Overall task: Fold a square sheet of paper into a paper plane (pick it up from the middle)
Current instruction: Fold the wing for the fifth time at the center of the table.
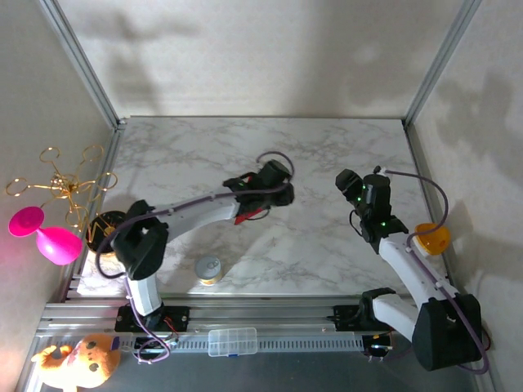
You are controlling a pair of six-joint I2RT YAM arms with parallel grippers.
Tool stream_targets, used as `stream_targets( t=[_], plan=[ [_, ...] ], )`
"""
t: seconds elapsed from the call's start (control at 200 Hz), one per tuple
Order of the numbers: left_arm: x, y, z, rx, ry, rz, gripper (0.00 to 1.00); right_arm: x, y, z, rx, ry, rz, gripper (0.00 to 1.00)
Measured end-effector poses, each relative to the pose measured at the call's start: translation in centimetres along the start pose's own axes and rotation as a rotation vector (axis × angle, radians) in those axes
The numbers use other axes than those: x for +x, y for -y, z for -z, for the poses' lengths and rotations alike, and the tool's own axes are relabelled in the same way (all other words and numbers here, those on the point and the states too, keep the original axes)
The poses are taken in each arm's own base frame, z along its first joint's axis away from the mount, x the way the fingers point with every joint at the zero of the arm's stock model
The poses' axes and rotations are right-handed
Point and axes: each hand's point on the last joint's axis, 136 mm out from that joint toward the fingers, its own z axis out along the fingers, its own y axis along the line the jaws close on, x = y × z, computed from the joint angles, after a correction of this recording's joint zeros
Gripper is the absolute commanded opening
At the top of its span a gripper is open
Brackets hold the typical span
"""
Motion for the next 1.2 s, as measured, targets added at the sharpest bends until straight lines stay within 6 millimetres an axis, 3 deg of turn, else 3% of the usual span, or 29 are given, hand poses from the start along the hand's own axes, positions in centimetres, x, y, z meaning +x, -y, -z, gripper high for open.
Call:
stream_targets(
  t=[0.085, 0.17, 0.315, 0.606, 0.756, 1.031, 1.202],
  plan=[
    [-1.4, -4.4, -0.7, -0.042, 0.014, 0.081, 0.40, 1.0, -0.3, -0.8, -0.017, -0.057, 0.006, 0.67],
    [-0.9, -8.2, -2.0, -0.097, -0.012, 0.138, 0.36, 2.1, -0.7, -1.7, -0.032, -0.115, 0.009, 0.66],
    [0.6, -11.2, -3.9, -0.143, -0.067, 0.179, 0.30, 4.2, -1.3, -2.8, -0.053, -0.203, 0.014, 0.65],
    [2.3, -12.4, -6.4, -0.162, -0.117, 0.188, 0.24, 8.8, -2.2, -4.1, -0.077, -0.369, 0.000, 0.62],
    [2.6, -12.7, -6.9, -0.159, -0.130, 0.180, 0.23, 10.8, -2.9, -4.8, -0.079, -0.447, -0.013, 0.56],
    [3.3, -11.2, -7.2, -0.066, -0.165, 0.149, 0.20, 13.6, -4.5, -5.1, -0.100, -0.565, -0.053, 0.54],
    [5.1, -9.1, -7.3, -0.010, -0.211, 0.078, 0.18, 15.3, -4.2, -4.7, -0.098, -0.617, -0.106, 0.52]
  ],
)
